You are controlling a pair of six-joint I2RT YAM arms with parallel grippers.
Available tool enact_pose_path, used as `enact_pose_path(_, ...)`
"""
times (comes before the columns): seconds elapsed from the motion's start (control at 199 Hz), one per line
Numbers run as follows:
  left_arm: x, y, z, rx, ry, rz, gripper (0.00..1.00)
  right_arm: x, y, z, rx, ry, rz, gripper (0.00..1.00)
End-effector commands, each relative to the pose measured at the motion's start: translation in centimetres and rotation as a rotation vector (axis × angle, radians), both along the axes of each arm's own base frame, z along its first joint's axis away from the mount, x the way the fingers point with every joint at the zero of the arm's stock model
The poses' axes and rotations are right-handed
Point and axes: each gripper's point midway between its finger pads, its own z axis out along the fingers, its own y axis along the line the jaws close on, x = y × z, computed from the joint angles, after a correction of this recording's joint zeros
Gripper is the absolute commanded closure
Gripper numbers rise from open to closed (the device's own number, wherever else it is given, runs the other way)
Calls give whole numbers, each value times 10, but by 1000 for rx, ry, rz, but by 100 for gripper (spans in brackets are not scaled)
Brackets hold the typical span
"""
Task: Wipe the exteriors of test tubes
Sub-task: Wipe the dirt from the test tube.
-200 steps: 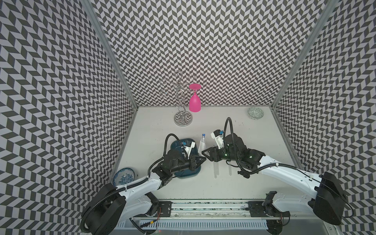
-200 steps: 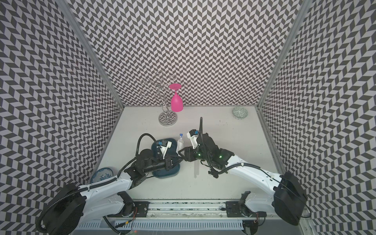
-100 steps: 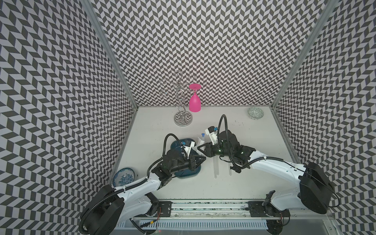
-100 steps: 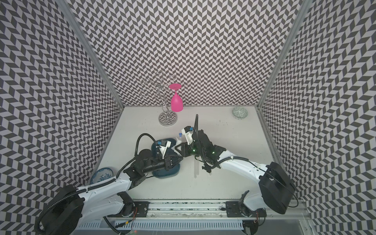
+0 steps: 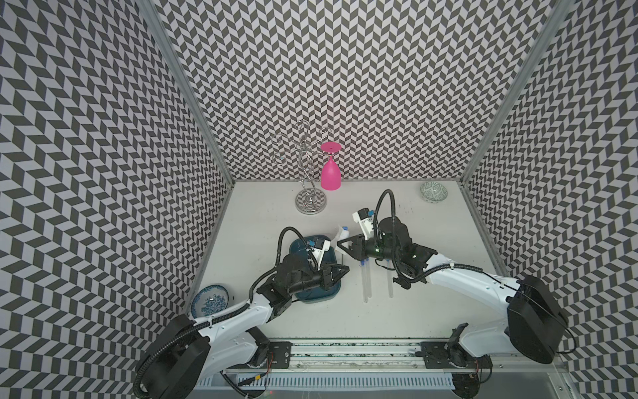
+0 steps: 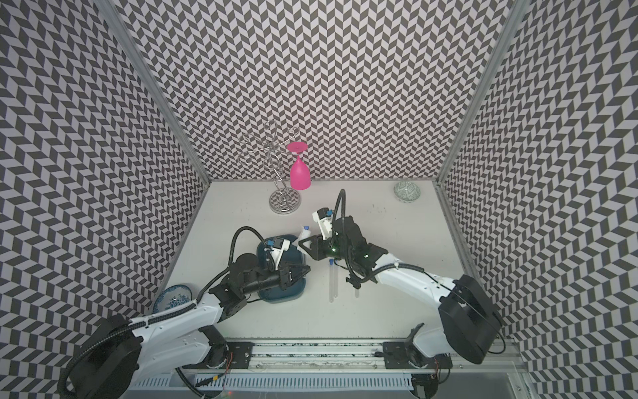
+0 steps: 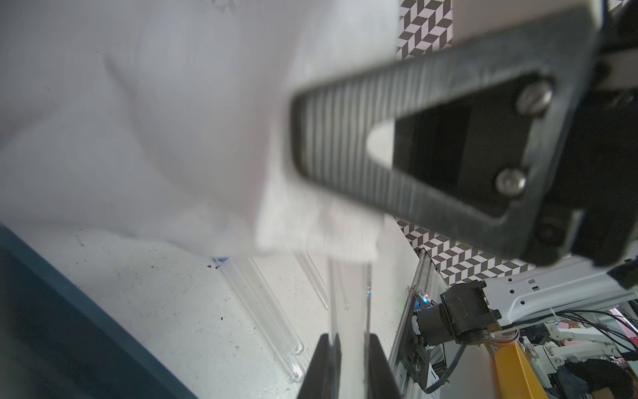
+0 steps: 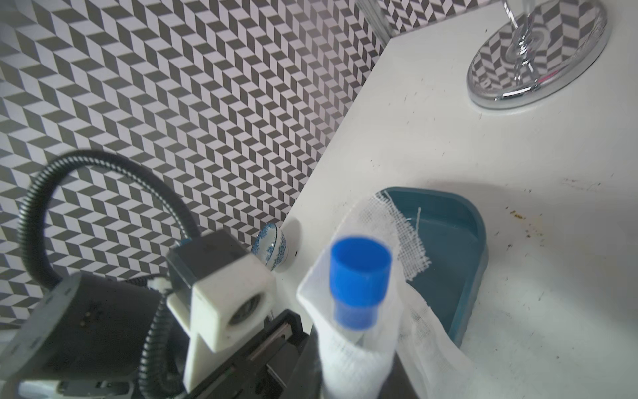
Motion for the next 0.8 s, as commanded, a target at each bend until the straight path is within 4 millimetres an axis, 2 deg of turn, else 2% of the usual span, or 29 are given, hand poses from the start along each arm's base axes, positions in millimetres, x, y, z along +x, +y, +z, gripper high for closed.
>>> enact_pose_path(0.0, 3, -1, 17, -37, -47, 7, 92, -15, -2, 0, 31, 4, 11, 78)
enact_pose_path(0.136, 3, -1, 17, -37, -47, 7, 92, -27, -4, -12, 42, 41, 16, 79)
enact_pose_path(0.251, 3, -2, 17, -37, -45, 4, 92, -24, -1, -11, 42, 30, 18, 79)
enact_pose_path(0.613, 2, -1, 19, -38, -45, 0, 92, 35, 2, 41, 85, -99, -6, 78)
enact_pose_path(0.703, 2, -2, 19, -39, -47, 0, 92, 41, 3, 41, 78, -106, -2, 78)
enact_pose_path(0.799, 3, -1, 20, -39, -48, 5, 92, 37, 6, 36, 80, -89, 23, 78)
